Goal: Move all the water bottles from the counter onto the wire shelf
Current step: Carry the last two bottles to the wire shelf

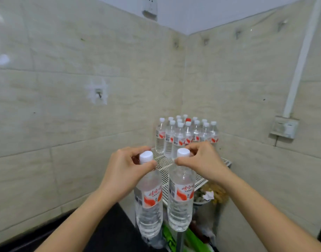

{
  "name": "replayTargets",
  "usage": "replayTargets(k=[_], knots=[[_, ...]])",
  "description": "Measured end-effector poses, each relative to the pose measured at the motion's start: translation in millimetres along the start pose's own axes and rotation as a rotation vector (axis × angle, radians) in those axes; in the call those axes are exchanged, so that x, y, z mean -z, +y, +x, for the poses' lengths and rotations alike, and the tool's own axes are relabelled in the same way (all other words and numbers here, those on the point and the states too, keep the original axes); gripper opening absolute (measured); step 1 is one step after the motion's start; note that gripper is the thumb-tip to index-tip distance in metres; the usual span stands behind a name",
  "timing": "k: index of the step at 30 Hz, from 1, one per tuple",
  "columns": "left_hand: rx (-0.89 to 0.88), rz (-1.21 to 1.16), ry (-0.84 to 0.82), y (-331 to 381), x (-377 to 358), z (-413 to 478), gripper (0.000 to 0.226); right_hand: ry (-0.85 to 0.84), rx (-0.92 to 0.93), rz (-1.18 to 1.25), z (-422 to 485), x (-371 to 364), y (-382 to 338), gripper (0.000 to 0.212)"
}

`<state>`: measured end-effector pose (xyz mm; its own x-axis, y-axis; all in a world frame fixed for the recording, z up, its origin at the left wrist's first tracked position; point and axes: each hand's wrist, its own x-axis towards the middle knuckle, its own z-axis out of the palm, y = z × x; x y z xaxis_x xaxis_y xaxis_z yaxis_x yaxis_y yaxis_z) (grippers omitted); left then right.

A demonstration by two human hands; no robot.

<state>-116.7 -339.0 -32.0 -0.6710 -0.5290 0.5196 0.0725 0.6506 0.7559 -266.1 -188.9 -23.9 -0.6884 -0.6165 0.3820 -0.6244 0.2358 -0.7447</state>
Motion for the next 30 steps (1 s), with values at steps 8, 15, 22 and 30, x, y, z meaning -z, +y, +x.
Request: replayTargets(k=[8, 15, 22, 30], knots=[[-0.101, -0.022, -0.131, 11, -100, 115, 0.023, 0.141, 0.000, -0.081, 97, 72, 69, 0.033], [-0.056, 0.127, -0.096, -12, -191, 187, 0.032, 0.079, 0.063, -0.149, 185, 100, 151, 0.052], [0.092, 0.212, 0.026, -27, -261, 234, 0.010, -0.118, 0.158, -0.194, 264, 112, 216, 0.038], [0.199, 0.341, 0.075, -39, -304, 266, 0.049, -0.292, 0.234, -0.179, 324, 104, 256, 0.033]])
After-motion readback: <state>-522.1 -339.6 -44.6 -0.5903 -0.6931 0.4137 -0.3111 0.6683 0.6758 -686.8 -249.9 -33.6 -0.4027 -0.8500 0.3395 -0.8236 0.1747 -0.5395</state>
